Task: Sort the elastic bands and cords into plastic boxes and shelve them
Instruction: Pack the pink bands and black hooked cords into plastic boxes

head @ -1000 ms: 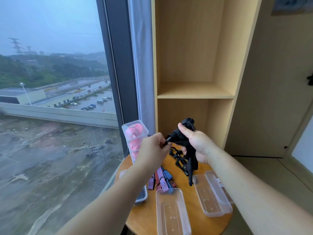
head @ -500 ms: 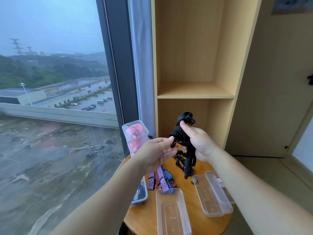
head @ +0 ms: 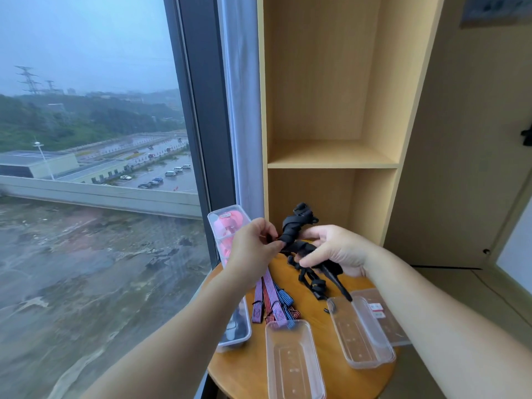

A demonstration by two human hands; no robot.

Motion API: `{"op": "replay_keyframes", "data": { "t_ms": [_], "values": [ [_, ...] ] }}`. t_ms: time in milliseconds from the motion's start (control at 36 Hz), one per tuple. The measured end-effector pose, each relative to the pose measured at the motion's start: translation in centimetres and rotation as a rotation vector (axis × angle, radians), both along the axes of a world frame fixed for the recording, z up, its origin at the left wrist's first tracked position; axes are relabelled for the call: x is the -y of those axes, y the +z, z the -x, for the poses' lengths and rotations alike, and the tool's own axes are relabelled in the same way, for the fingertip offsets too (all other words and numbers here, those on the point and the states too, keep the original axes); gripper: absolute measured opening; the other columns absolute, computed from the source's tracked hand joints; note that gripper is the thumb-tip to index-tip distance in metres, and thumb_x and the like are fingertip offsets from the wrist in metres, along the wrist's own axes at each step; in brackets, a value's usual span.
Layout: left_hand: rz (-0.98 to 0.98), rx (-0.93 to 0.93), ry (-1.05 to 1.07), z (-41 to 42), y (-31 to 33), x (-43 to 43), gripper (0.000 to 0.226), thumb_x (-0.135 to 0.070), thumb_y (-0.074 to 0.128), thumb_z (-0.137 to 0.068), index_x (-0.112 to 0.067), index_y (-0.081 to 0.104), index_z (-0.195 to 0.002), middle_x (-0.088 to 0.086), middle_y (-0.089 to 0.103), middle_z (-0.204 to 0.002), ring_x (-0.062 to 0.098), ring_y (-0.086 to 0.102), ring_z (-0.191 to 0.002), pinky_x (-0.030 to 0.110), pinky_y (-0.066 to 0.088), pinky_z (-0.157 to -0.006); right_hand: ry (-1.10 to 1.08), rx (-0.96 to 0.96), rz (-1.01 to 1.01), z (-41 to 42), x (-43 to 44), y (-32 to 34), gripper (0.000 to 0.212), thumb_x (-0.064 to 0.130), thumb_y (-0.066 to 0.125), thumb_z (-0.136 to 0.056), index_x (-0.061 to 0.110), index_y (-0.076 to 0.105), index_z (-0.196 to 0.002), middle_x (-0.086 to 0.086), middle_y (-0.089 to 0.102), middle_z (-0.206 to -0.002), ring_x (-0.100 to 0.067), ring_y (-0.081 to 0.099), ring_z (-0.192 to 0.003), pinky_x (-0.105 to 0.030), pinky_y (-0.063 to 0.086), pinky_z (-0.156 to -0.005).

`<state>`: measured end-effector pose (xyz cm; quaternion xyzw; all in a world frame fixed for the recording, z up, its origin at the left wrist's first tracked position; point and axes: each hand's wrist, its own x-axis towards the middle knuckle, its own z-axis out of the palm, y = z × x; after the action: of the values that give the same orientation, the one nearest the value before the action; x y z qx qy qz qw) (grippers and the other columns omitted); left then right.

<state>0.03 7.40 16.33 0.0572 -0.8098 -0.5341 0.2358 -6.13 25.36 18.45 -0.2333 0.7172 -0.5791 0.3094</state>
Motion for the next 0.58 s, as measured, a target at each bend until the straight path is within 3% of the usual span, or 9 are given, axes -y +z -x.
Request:
{"op": "replay_keyframes", "data": {
  "t_ms": [111,167,250,333,444,583],
  "values": [
    [0.057,0.022,0.028,-0.4,-0.2,0.4,0.035,0.000,0.073,-0.078,-0.027,0.053,-0.083,0.005,0.067,-0.083,0.020,0.064,-0.071,0.034,0.054,-0.066,-0.078,-0.034,-0.038,0.1,-0.2,0.4,0.050,-0.019,0.068,-0.073,0.005,0.061,-0.117,-0.034,0.066,-0.107,-0.030,0.059,-0.076,-0.028,0.050,-0.053],
    [0.090,0.026,0.057,-0.3,-0.3,0.4,0.037,0.000,0.073,-0.079,-0.030,0.053,-0.085,-0.003,0.065,-0.081,0.015,0.063,-0.072,0.024,0.051,-0.065,-0.110,-0.085,-0.046,0.1,-0.3,0.6,0.048,-0.017,0.071,-0.072,0.000,0.062,-0.116,-0.031,0.068,-0.101,-0.026,0.064,-0.070,-0.032,0.057,-0.062],
    [0.190,0.028,0.084,-0.1,-0.1,0.3,0.024,-0.001,0.072,-0.081,-0.017,0.064,-0.096,-0.005,0.065,-0.082,0.015,0.061,-0.077,0.018,0.046,-0.071,-0.095,-0.245,-0.155,-0.1,-0.5,0.9,0.046,-0.012,0.075,-0.066,0.009,0.067,-0.107,-0.029,0.068,-0.105,-0.031,0.068,-0.074,-0.045,0.058,-0.081],
    [0.272,0.016,0.077,-0.1,0.0,0.5,0.025,0.000,0.070,-0.083,-0.011,0.069,-0.105,-0.008,0.063,-0.082,0.012,0.060,-0.077,0.011,0.042,-0.070,-0.018,-0.308,-0.243,-0.3,-0.5,1.3,0.047,-0.010,0.073,-0.065,0.016,0.069,-0.103,-0.025,0.068,-0.107,-0.026,0.065,-0.065,-0.034,0.056,-0.066],
    [0.383,-0.030,0.070,-0.5,-0.1,0.6,0.024,0.000,0.069,-0.084,-0.014,0.074,-0.103,-0.015,0.061,-0.076,-0.003,0.057,-0.067,0.002,0.040,-0.065,0.007,-0.336,-0.266,-0.6,-0.6,1.9,0.038,-0.010,0.073,-0.065,0.010,0.070,-0.097,-0.026,0.069,-0.093,-0.027,0.061,-0.063,-0.036,0.052,-0.061],
    [0.569,-0.132,0.032,-0.9,-0.2,0.3,0.019,0.001,0.068,-0.085,-0.008,0.076,-0.101,0.007,0.072,-0.098,0.021,0.067,-0.086,0.019,0.048,-0.077,0.062,-0.387,-0.376,-1.0,-0.5,2.5,0.042,-0.008,0.071,-0.063,0.014,0.066,-0.099,-0.024,0.070,-0.086,-0.024,0.059,-0.055,-0.033,0.050,-0.055]
  ]
}}
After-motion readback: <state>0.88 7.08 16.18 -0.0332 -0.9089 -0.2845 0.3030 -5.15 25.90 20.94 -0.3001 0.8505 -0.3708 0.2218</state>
